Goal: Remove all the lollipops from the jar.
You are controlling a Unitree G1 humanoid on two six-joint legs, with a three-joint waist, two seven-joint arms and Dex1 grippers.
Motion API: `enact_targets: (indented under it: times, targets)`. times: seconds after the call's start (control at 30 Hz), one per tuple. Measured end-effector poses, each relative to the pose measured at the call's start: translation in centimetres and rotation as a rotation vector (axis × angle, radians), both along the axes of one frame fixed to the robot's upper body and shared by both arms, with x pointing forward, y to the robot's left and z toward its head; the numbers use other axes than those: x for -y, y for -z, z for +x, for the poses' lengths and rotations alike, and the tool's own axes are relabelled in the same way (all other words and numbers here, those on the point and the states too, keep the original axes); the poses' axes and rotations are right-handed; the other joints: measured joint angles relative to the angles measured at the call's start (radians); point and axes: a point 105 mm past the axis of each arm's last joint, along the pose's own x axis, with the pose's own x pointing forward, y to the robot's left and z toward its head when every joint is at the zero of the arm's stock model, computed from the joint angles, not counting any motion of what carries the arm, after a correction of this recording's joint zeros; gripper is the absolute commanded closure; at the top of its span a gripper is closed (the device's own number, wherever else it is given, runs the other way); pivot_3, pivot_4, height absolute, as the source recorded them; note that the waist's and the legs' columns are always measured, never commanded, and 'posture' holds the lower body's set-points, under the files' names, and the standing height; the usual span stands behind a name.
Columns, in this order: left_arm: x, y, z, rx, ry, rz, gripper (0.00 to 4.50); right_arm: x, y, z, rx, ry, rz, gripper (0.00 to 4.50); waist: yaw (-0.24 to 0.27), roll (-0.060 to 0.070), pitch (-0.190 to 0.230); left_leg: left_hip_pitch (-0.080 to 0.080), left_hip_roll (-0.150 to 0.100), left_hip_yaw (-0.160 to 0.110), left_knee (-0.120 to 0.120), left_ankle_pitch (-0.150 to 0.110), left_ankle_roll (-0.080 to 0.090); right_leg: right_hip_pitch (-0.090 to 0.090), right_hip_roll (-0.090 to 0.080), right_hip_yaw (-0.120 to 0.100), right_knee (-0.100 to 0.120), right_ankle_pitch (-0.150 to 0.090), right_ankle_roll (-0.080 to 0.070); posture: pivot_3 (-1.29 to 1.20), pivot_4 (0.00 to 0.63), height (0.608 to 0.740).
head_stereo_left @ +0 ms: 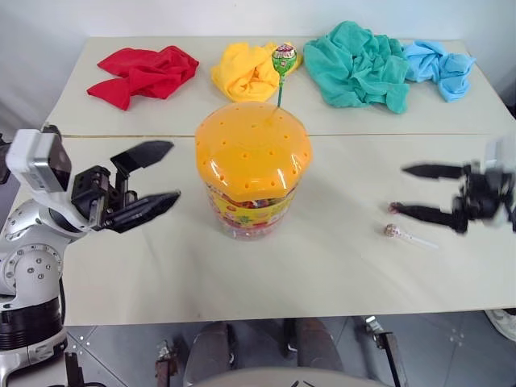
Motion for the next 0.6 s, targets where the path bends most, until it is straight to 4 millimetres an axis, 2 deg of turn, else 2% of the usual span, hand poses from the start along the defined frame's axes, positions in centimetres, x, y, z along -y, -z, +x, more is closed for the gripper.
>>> enact_targets:
  times: [0.07, 0.13, 0.27, 0.43, 0.5, 0.6]
  targets:
    - [-0.1, -0.2, 0.9, -0.015, -0.044, -0.08, 0.0, -4.0, -4.1, 1.7, 0.074, -0.057, 0.201, 0.5, -0.003, 0.0, 0.0, -0.002, -0.001, -0.001, 0.002, 0.0, 0.0, -0.001, 0.0, 0.001, 0.001, 0.0, 0.0, 0.0, 0.15, 0.74]
    - [0.1, -0.1, 1.2, -0.028, -0.051, -0.096, 0.0, -6.2, -5.0, 2.6, 0.065, -0.07, 0.23, 0.5, 0.008, 0.0, 0.0, -0.003, 0.0, 0.0, 0.002, 0.0, -0.001, -0.002, 0.0, -0.002, 0.003, 0.0, 0.0, 0.0, 0.15, 0.74]
    - [0.2, 0.0, 1.4, -0.036, -0.053, -0.101, 0.0, -9.0, -4.2, 4.8, -0.021, -0.047, 0.226, 0.5, 0.026, 0.0, 0.0, -0.007, -0.003, 0.0, 0.003, -0.004, 0.002, -0.004, -0.001, -0.003, 0.003, 0.0, 0.0, 0.0, 0.15, 0.74]
    - [0.8, 0.2, 1.5, -0.046, -0.032, -0.106, 0.0, -12.6, -4.7, 4.8, -0.025, -0.13, 0.206, 0.5, 0.019, 0.0, 0.0, -0.007, -0.002, 0.001, 0.003, -0.004, 0.001, -0.004, 0.0, -0.005, 0.002, 0.0, 0.0, 0.0, 0.15, 0.74]
    - [0.8, 0.2, 1.5, -0.046, -0.032, -0.106, 0.0, -13.1, -4.4, 4.8, -0.033, -0.144, 0.192, 0.5, 0.017, 0.0, 0.0, -0.007, -0.002, 0.001, 0.003, -0.003, 0.001, -0.004, 0.0, -0.005, 0.002, 0.0, 0.0, 0.0, 0.15, 0.74]
    - [0.8, 0.2, 1.5, -0.047, -0.031, -0.109, 0.0, -13.7, -4.4, 5.0, -0.042, -0.155, 0.199, 1.06, 0.006, 0.0, 0.0, -0.007, -0.001, 0.002, 0.004, -0.003, 0.001, -0.004, -0.001, -0.004, 0.002, 0.0, 0.0, 0.0, 0.15, 0.74]
